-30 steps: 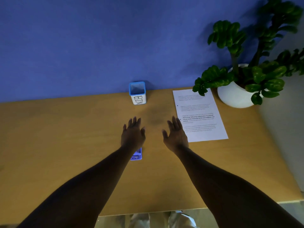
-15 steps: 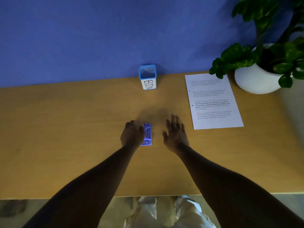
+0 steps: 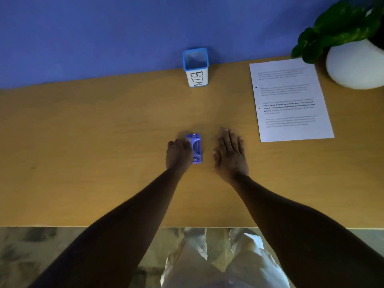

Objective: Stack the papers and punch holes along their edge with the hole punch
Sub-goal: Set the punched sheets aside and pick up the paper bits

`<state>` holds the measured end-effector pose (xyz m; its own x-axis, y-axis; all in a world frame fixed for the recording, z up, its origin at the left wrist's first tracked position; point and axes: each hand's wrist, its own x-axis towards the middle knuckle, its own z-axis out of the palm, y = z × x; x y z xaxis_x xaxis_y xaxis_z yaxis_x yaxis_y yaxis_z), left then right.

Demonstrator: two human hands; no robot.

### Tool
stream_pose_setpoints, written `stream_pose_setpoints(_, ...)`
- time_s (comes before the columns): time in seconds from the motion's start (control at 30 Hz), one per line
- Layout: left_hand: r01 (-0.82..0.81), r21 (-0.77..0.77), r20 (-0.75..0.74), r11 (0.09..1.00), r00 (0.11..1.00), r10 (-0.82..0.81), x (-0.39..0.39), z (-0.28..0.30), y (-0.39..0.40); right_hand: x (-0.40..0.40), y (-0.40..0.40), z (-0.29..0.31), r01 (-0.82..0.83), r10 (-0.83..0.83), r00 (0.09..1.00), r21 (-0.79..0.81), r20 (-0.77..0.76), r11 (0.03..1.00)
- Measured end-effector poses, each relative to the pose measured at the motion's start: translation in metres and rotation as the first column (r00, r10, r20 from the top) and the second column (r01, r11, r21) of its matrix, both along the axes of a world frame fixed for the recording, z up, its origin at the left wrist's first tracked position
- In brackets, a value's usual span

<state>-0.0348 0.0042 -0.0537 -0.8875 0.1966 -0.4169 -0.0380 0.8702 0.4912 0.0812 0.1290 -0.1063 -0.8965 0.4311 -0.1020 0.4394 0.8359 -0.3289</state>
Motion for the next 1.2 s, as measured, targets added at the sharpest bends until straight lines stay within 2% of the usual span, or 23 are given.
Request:
stream_pose_setpoints(0.1,-0.056,0.045,0.008,0.997,0.998,0.056,0.001,-0.002,0.000,0.001,-0.002,-0.004,0.017,-0.016,0.999,0.032,-0.038,0.999)
stream_pose_setpoints(0.6,-0.125,0.172,-0.050,0.977,0.990,0.135,-0.009,0.004,-0.016,0.001,-0.004,-0.008,0.049,-0.045,0.997,0.066,-0.060,0.997)
stream_pose_setpoints(0.9,-0.157,0.028,-0.154,0.987,0.975,0.160,-0.063,0.004,-0.082,0.001,-0.004,-0.007,0.049,-0.046,0.998,0.077,-0.034,0.996)
stream_pose_setpoints(1.2,-0.216,-0.050,-0.142,0.975,0.968,0.207,-0.110,-0.005,-0.143,0.002,-0.003,-0.007,0.046,-0.041,0.998,0.094,-0.055,0.994)
